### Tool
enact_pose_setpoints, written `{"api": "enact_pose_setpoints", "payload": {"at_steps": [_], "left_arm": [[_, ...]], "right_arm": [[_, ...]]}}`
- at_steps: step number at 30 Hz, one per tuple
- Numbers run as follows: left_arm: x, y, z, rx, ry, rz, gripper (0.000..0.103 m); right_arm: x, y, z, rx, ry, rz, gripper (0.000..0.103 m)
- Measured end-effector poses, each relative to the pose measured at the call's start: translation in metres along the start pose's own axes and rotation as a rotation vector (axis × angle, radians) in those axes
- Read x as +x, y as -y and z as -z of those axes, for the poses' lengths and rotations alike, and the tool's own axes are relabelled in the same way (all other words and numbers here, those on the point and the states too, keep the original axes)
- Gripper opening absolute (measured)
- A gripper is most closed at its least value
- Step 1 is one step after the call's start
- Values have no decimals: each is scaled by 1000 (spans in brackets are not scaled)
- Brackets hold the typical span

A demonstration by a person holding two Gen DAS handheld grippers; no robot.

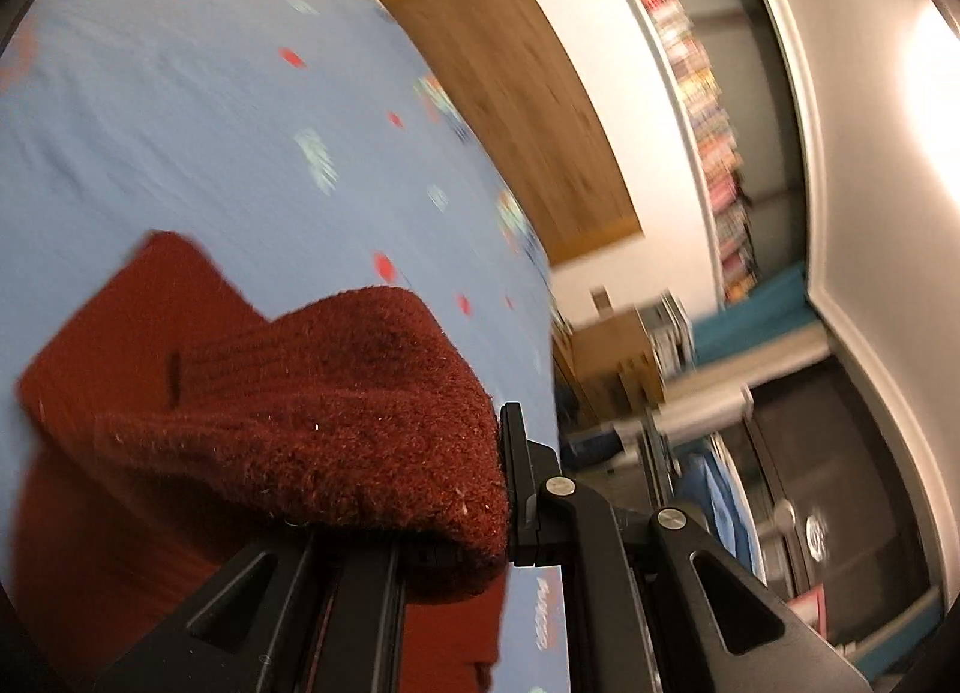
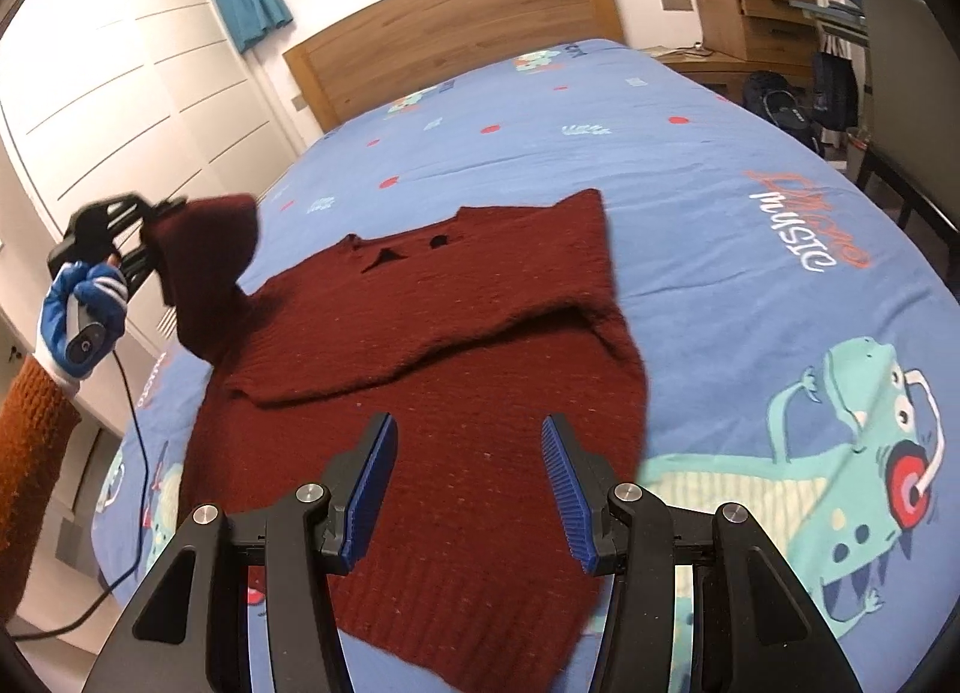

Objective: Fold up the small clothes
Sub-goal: 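Fold the gripped sleeve across the sweater body with the left tool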

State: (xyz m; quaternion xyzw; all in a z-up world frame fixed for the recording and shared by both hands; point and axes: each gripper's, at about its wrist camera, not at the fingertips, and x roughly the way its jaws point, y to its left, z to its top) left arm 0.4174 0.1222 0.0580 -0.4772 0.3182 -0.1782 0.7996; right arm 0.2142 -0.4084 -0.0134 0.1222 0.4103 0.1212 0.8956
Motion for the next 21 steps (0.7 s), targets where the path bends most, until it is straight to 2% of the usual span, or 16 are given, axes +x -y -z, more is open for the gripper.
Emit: {"api": "enact_pose_setpoints", "payload": {"at_steps": [6, 9, 13, 18, 20, 21], "left_arm": [[50, 26, 52, 29, -133, 8, 6], [73, 24, 71, 61, -195, -43, 6], [94, 2, 116, 81, -301, -130, 6], [106, -27, 158, 165, -436, -288, 9], [101, -29, 161, 168, -438, -282, 11], [95, -29, 158, 161, -427, -269, 16]], "right_arm": [[-12, 18, 5, 32, 6, 21, 52], [-13, 23, 8, 38, -2, 28, 52], [-12, 25, 13, 40, -20, 30, 52], [-6, 26, 16, 41, -40, 28, 52], [-5, 26, 16, 38, -43, 27, 52], [-5, 26, 16, 37, -43, 26, 52]]}}
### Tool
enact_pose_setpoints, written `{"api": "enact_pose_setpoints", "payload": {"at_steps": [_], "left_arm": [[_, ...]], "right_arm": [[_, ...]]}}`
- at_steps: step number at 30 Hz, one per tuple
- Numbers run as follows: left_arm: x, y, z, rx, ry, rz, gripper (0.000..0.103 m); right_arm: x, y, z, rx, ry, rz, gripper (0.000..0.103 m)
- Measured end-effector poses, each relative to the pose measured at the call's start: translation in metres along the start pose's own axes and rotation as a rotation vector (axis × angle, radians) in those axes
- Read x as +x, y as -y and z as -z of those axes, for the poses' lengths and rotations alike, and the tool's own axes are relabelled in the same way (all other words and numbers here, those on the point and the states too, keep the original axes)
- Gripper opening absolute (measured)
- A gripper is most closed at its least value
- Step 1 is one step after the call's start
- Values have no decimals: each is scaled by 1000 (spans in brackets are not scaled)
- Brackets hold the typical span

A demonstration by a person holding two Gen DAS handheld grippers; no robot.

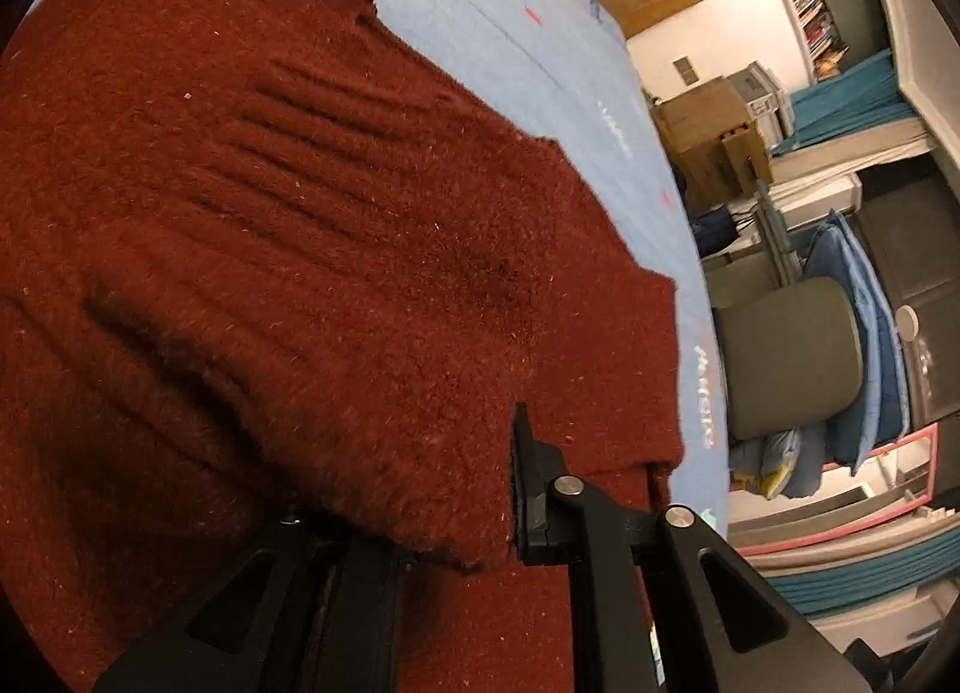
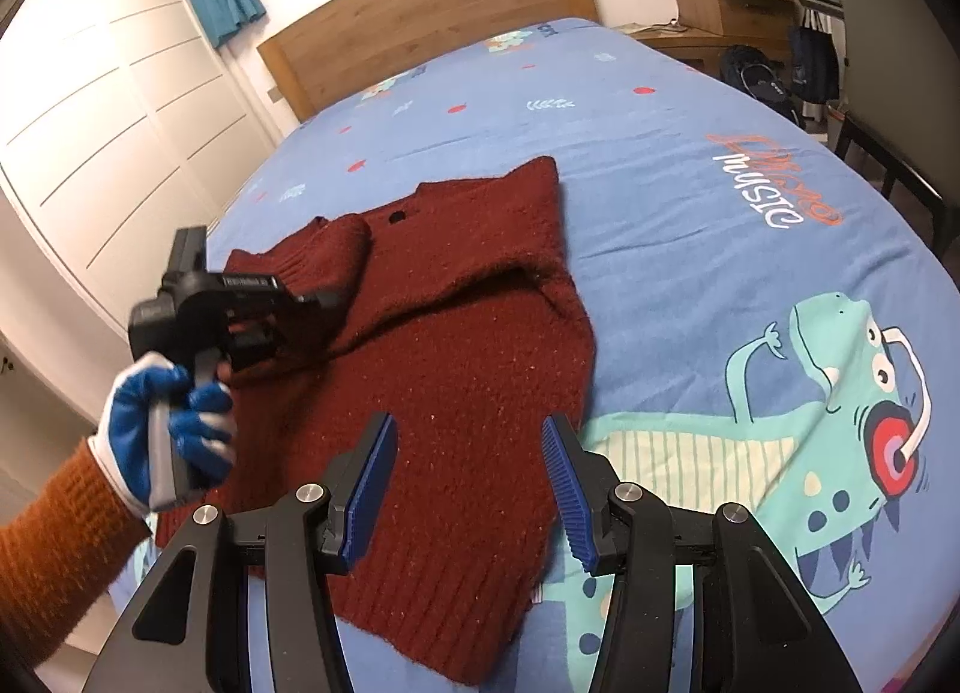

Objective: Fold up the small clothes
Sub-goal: 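Fold the gripped sleeve across the sweater body with the left tool, then open the left tool to release the sleeve onto the body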

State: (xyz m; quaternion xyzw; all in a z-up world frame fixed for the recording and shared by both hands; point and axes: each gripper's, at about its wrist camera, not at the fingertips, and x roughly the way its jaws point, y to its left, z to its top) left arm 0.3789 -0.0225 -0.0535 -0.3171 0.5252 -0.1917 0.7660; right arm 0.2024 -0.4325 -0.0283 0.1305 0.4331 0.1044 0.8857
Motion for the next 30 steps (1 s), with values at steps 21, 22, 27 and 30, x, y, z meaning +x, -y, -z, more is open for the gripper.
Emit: {"api": "enact_pose_setpoints", "payload": {"at_steps": [21, 22, 27, 30], "left_arm": [[30, 70, 16, 138, 8, -1, 11], [36, 76, 19, 163, -10, -2, 17], [34, 98, 30, 238, -7, 71, 39], [35, 103, 25, 230, 32, 76, 44]], "right_arm": [[6, 4, 0, 5, -10, -6, 52], [5, 4, 0, 3, -10, -6, 52], [4, 7, 1, 9, -11, 0, 52], [4, 10, 2, 19, -9, 6, 52]]}}
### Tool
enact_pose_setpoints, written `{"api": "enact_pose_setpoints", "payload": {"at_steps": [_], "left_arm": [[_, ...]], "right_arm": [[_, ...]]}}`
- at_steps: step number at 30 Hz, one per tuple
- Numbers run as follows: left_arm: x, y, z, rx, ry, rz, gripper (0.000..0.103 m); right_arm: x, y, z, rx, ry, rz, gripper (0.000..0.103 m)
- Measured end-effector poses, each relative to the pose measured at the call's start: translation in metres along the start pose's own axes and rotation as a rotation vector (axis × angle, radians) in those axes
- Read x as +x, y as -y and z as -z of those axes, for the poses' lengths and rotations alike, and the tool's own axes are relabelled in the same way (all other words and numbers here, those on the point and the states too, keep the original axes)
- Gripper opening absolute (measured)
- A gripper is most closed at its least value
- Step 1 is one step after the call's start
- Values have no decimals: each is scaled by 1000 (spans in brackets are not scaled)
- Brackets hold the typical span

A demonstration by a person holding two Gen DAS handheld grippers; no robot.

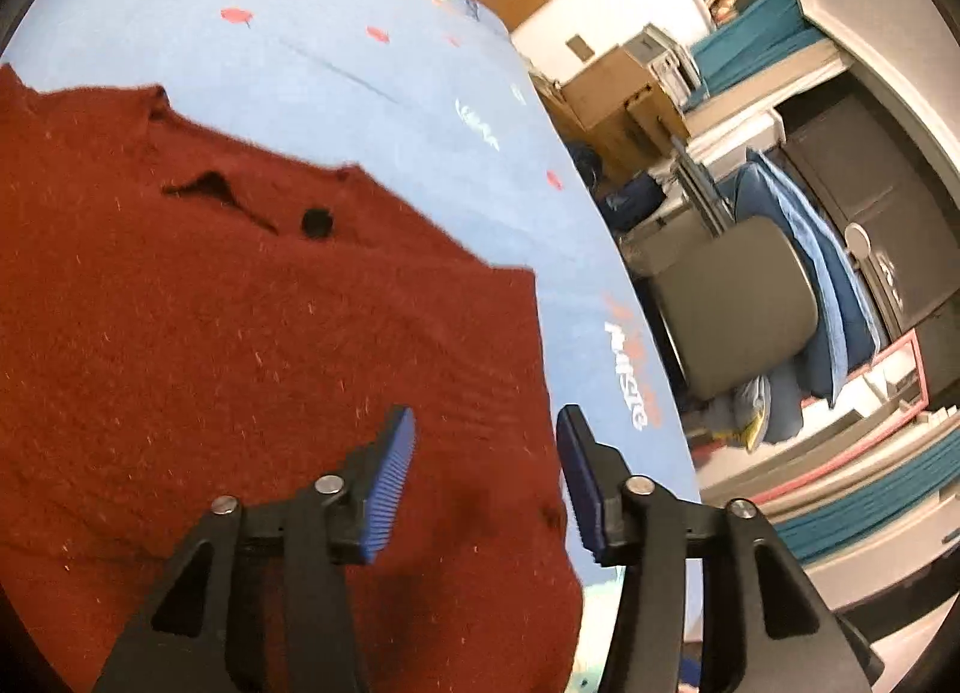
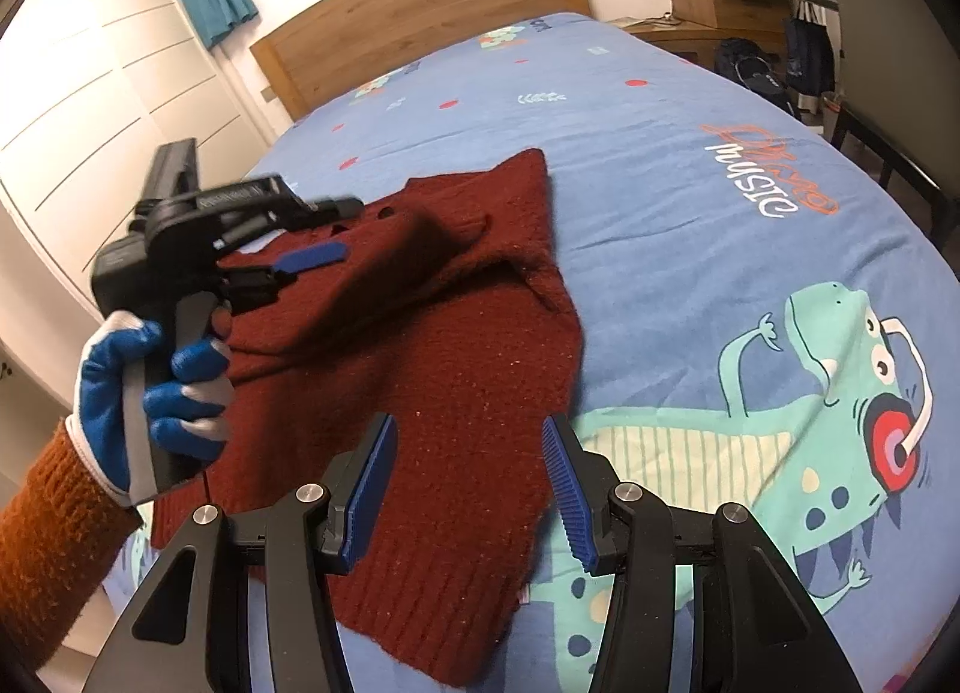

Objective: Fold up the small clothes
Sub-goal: 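Open the left tool to release the sleeve onto the body, then move both tools to the ribbed hem of the sweater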

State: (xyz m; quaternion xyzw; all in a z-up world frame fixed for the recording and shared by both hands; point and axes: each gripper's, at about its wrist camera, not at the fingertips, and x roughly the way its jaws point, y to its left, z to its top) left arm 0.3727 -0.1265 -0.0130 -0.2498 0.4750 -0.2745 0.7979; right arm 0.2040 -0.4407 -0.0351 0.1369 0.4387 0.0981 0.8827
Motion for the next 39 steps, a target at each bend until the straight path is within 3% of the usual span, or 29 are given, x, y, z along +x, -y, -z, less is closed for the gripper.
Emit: {"api": "enact_pose_setpoints", "payload": {"at_steps": [4, 7, 10, 11, 14, 17, 22, 27, 29, 32, 36, 39], "left_arm": [[12, -5, -2, 42, 30, -156, 45], [30, -18, 16, 65, -7, -277, 44], [47, -13, 41, 119, -55, -293, 44], [49, -5, 48, 153, -68, -262, 45], [34, -6, 48, 145, -64, -176, 45], [9, -19, 35, 192, 15, -291, 45], [-38, -75, 11, 147, 105, -456, 44], [-58, -119, 13, 123, 117, -601, 44], [-51, -134, 23, 102, 82, -627, 44], [-49, -130, 35, 134, 92, -615, 45], [-64, -128, 32, 140, 152, -610, 44], [-50, -139, 25, 106, 101, -625, 44]], "right_arm": [[-2, 2, 0, 2, 5, 10, 52], [-3, 3, 1, 2, 5, 18, 52], [-1, 6, 2, 12, 0, 24, 52], [0, 7, 2, 14, -3, 23, 52], [4, 5, 1, 5, -13, 24, 52], [6, 0, -3, -15, -11, 26, 52], [9, -7, -5, -35, -8, 24, 52], [17, -15, -7, -53, -20, 34, 52], [18, -21, -8, -68, -20, 36, 52], [18, -28, -9, -84, -21, 31, 52], [20, -36, -9, -107, -29, 37, 52], [17, -40, -10, -109, -27, 43, 52]]}}
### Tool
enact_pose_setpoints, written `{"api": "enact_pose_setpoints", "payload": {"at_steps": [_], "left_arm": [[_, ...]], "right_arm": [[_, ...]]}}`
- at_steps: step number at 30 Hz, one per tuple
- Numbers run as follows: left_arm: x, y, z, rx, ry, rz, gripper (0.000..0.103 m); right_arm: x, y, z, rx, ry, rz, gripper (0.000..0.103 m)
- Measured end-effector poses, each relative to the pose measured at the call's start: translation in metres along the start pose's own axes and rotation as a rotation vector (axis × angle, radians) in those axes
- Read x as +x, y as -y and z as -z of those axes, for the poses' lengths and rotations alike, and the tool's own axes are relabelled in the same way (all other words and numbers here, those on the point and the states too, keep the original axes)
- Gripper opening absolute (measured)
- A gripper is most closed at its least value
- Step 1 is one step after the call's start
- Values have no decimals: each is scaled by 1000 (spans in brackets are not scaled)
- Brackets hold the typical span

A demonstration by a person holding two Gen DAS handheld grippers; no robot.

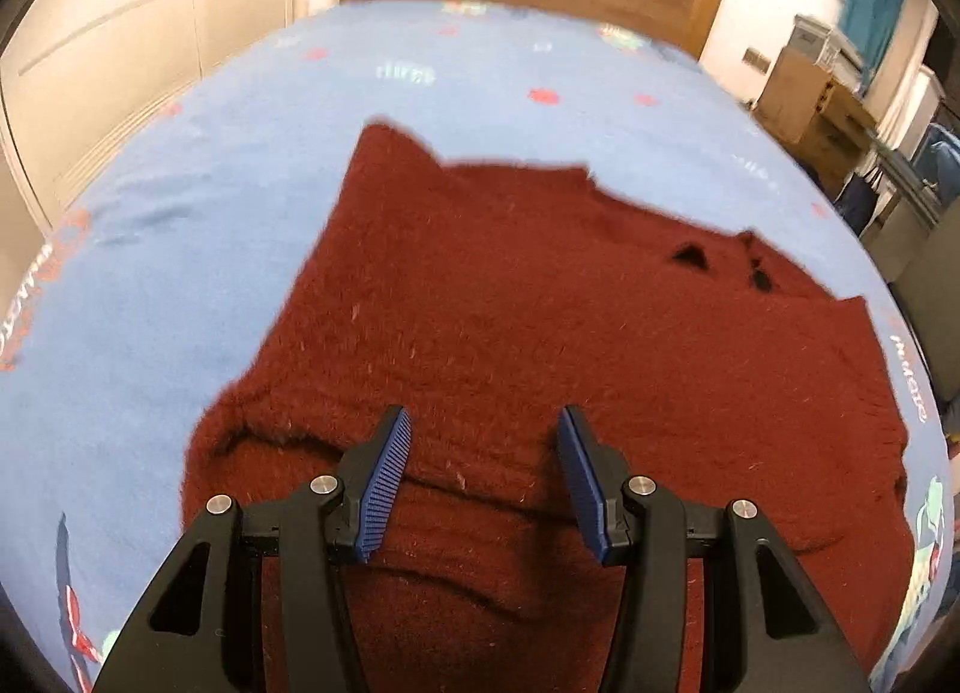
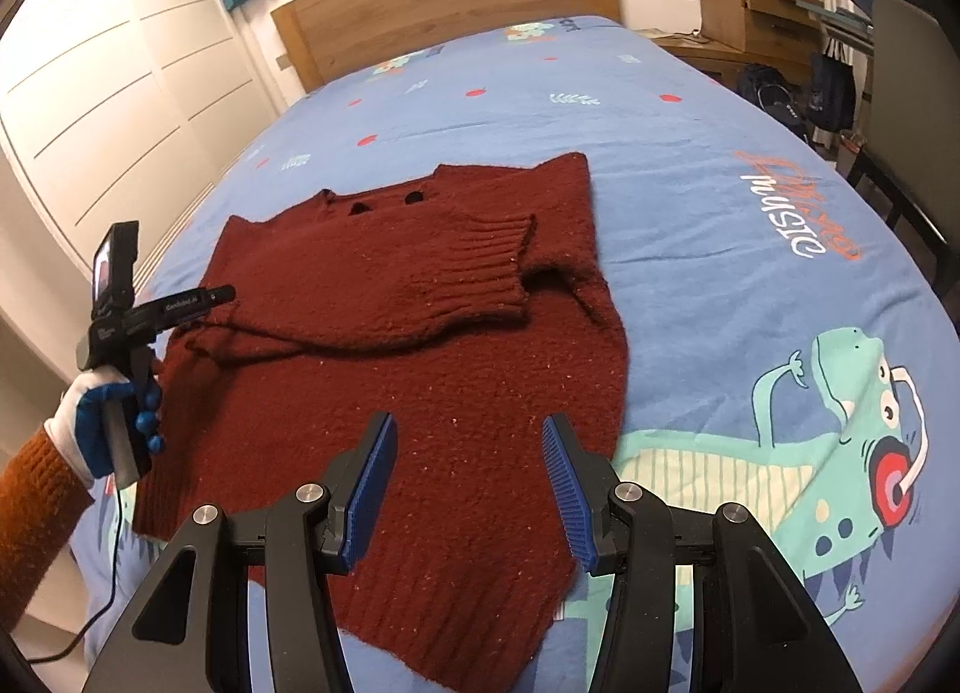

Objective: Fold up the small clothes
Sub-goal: 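Move both tools to the ribbed hem of the sweater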

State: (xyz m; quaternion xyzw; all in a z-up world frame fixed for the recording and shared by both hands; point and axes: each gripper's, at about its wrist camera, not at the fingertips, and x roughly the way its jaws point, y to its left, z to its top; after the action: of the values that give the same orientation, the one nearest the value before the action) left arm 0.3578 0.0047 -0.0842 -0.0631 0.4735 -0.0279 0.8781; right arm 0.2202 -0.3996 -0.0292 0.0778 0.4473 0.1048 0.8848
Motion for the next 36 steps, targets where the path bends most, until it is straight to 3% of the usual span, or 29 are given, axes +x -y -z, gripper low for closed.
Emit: {"api": "enact_pose_setpoints", "payload": {"at_steps": [3, 8, 15, 19, 25, 29, 36], "left_arm": [[-2, 5, 11, 78, -20, -19, 46], [-31, -16, 26, 78, -42, -8, 46], [-82, -66, 50, -32, -74, 5, 54], [-102, -90, 74, -59, -101, -7, 55], [-116, -120, 120, -170, -184, 54, 55], [-119, -117, 143, -206, -230, 148, 55], [-118, -107, 149, -258, -235, 247, 56]], "right_arm": [[-5, -2, -2, -8, 9, 9, 52], [-7, 1, 4, 3, -6, 19, 52], [-15, 8, 16, 27, -20, 23, 52], [-6, 18, 30, 74, -74, 14, 53], [15, 29, 59, 149, -181, -31, 54], [25, 33, 75, 169, -226, -44, 57], [44, 41, 95, 292, -281, -139, 58]]}}
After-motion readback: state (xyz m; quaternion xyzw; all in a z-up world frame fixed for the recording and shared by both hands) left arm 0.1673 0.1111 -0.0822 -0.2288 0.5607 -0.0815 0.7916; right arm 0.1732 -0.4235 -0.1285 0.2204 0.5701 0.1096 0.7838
